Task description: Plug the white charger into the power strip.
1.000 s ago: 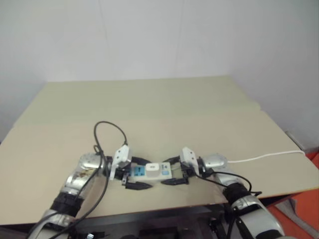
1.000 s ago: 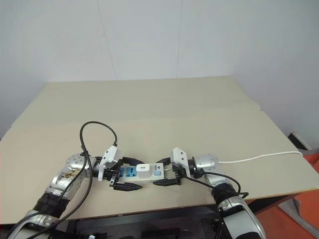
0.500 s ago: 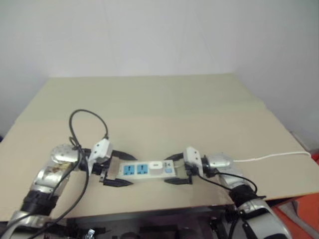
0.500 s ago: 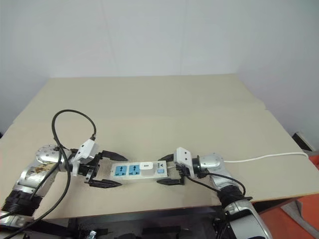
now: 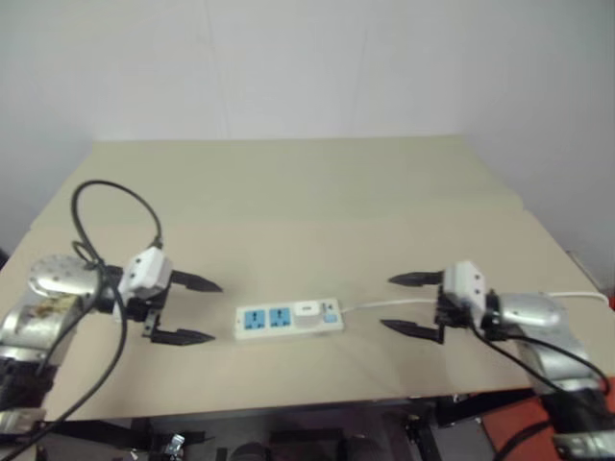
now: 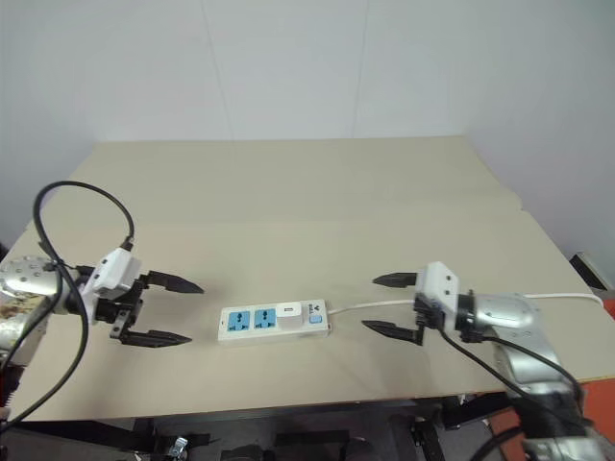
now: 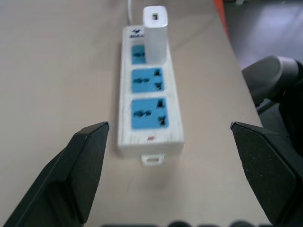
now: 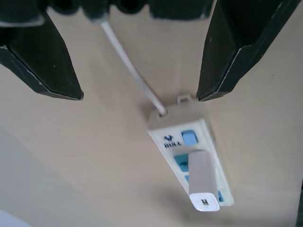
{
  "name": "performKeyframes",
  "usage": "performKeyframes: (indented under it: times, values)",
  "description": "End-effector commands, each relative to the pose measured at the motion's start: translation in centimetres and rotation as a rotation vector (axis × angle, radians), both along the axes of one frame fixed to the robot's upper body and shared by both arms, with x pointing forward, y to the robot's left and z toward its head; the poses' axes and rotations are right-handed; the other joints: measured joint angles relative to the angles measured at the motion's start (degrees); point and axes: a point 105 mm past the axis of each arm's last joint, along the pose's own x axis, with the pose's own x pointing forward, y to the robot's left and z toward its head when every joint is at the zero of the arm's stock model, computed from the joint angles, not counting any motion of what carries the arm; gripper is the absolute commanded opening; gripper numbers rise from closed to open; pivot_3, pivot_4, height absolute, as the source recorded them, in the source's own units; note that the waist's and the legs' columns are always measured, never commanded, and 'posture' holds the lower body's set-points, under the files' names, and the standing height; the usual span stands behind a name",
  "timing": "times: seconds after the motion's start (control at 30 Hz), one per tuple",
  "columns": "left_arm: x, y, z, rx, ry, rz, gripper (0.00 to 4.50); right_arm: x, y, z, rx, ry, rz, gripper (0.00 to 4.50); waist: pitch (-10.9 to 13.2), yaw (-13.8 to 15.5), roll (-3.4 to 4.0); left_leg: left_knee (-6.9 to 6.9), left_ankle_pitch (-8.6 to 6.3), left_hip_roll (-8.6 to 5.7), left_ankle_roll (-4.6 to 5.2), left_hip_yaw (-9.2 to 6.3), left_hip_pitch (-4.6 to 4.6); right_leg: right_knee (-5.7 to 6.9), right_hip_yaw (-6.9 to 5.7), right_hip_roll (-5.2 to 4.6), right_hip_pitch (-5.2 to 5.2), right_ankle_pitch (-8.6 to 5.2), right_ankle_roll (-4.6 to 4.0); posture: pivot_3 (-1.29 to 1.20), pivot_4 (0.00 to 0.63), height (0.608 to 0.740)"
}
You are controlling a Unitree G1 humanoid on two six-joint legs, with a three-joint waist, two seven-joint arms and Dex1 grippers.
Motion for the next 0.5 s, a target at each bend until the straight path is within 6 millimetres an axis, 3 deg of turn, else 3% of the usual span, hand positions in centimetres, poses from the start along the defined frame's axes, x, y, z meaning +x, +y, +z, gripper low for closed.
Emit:
performKeyframes:
  times: [0.03,0.2,0.5]
  values:
    - [-0.2,1.3,1.4,0.033,-0.07,0.077,4.5,-0.9,-1.9,2.2,0.0,-0.045,-0.062,4.47,0.01,-0.09,-0.01,-0.01,0.0,0.0,0.0,0.01,0.01,0.0,0.01,0.0,0.0,0.0,0.0,0.0,0.15,0.74]
    - [-1.1,2.0,2.5,-0.022,-0.079,0.168,4.5,-1.7,-3.8,3.7,-0.015,-0.074,-0.131,4.47,0.03,-0.14,-0.02,0.0,0.0,0.02,0.0,0.04,0.05,0.03,0.03,0.01,0.01,-0.01,0.01,0.0,0.15,0.74]
    - [-2.9,1.3,2.5,-0.058,-0.052,0.203,4.5,-2.2,-4.1,3.4,-0.04,-0.066,-0.139,4.47,0.03,0.01,-0.03,0.01,0.01,0.01,-0.02,0.04,0.07,0.02,0.03,0.0,0.05,-0.01,0.02,0.0,0.15,0.74]
